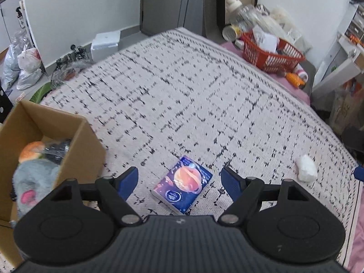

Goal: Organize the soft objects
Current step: 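Move the left gripper to the planet tissue pack while the right gripper reaches the white tissue bundle, then close the left gripper on the tissue pack while the right gripper grasps the white bundle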

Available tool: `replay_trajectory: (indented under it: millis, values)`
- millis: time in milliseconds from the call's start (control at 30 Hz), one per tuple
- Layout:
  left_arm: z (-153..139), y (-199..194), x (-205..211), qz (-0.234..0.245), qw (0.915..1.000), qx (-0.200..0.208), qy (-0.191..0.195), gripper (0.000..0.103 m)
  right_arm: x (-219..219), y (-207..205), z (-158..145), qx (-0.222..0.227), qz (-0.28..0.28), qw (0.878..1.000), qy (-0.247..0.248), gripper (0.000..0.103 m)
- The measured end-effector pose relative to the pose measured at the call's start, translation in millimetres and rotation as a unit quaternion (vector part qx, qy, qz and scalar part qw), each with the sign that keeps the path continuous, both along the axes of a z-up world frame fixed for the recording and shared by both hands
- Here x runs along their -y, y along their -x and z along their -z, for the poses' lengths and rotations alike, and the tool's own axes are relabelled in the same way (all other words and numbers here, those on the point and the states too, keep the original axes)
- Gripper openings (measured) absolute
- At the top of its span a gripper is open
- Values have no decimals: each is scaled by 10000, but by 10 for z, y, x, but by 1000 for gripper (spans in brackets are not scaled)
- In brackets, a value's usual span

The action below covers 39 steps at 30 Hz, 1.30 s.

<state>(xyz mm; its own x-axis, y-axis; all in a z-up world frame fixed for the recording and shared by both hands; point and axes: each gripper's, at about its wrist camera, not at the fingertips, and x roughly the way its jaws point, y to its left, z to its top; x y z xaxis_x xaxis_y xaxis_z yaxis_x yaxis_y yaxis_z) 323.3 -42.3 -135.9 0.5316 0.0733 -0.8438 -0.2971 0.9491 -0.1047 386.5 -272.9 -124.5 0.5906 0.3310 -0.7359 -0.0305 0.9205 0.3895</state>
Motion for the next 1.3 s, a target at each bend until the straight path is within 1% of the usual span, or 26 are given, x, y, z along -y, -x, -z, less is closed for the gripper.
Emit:
replay_trajectory:
  millis: [200, 333, 433, 567, 633, 700, 733, 767, 800, 833, 867, 933, 1033, 1167, 1300]
  values:
    - [297, -130, 55, 99, 9995, -291, 2, 78, 52, -107, 200, -223, 86, 9996, 129, 103]
    - [471, -200, 102, 183, 9987, -465, -10, 78, 88, -225, 402, -491, 197, 9982, 297, 103]
    - [595, -267, 109, 226, 9979, -590, -126, 78, 122, -295, 549, -653, 306, 9967, 363, 103]
    - [728, -327, 92, 209, 9968, -762, -114, 78, 127, -384, 763, -904, 388, 9937, 545, 101]
    - [742, -331, 79, 173, 9969, -755, -112, 78, 119, -415, 834, -937, 422, 9926, 641, 97]
    - [732, -329, 71, 141, 9971, -738, -76, 77, 102, -438, 889, -995, 431, 9918, 673, 87]
    - [729, -328, 72, 138, 9971, -751, -81, 73, 89, -444, 910, -1012, 439, 9913, 717, 85]
    - [722, -323, 72, 133, 9970, -758, -98, 71, 69, -447, 926, -1011, 428, 9908, 797, 77]
    - [712, -320, 71, 125, 9971, -742, -83, 64, 40, -433, 928, -989, 389, 9901, 913, 59]
    - [700, -311, 65, 111, 9973, -724, -46, 59, 26, -430, 926, -954, 348, 9901, 973, 46]
    - [684, -302, 59, 96, 9974, -710, -6, 57, 7, -437, 938, -961, 332, 9899, 984, 44]
    - [643, -276, 47, 76, 9975, -691, 110, 55, 20, -399, 910, -941, 309, 9915, 847, 43]
    - [522, -204, 52, 85, 9983, -564, 80, 52, 22, -334, 831, -828, 286, 9931, 785, 43]
    - [307, -110, 34, 117, 9991, -386, 98, 52, 32, -233, 655, -646, 240, 9954, 669, 43]
    - [113, -5, 16, 150, 9995, -238, 127, 52, -33, -127, 498, -438, 119, 9968, 655, 43]
